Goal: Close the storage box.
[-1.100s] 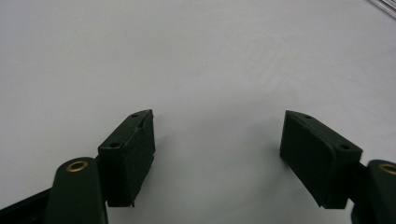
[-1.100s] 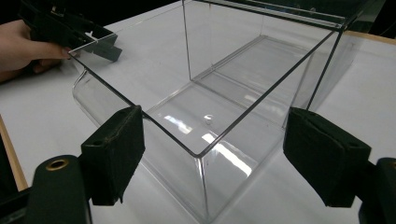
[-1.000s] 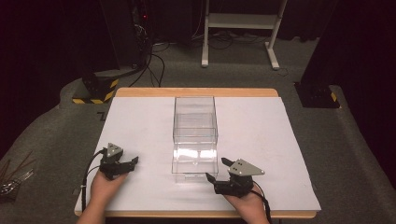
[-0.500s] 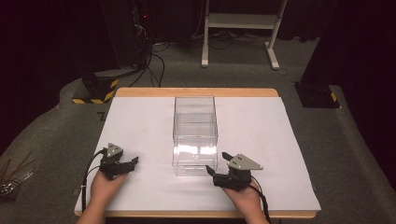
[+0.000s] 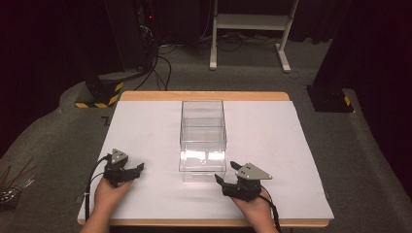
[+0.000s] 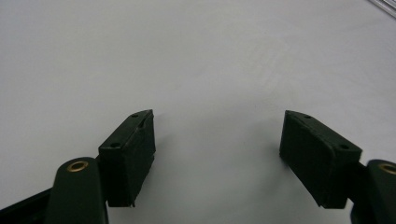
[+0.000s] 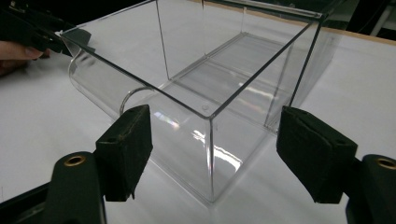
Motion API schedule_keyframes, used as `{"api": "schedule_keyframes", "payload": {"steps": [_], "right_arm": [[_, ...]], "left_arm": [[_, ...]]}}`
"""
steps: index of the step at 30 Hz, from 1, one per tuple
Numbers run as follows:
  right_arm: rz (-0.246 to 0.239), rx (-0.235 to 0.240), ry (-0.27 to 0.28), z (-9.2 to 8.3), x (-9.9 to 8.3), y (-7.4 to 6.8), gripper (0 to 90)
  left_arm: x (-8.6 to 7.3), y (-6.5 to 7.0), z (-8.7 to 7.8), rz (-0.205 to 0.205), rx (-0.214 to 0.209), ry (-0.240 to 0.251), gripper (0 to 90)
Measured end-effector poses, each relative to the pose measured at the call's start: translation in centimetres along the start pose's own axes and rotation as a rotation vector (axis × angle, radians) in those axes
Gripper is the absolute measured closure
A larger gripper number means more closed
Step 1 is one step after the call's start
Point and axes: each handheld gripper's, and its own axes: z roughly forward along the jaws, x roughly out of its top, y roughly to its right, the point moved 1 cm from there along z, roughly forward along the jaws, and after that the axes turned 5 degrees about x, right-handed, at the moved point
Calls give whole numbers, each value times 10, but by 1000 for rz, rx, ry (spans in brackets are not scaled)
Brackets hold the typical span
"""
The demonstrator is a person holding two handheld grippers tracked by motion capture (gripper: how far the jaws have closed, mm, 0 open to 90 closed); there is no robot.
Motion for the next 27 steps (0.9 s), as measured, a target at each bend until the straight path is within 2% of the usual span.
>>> {"api": "schedule_keyframes", "payload": {"steps": [6, 15, 27], "right_arm": [[18, -17, -4, 4, 0, 1, 279], [1, -12, -5, 11, 2, -3, 318], [-3, -6, -17, 13, 7, -1, 305]], "left_arm": [[0, 0, 0, 0, -2, -1, 269], [0, 1, 0, 0, -5, -2, 275], [0, 0, 0, 1, -4, -1, 275]]}}
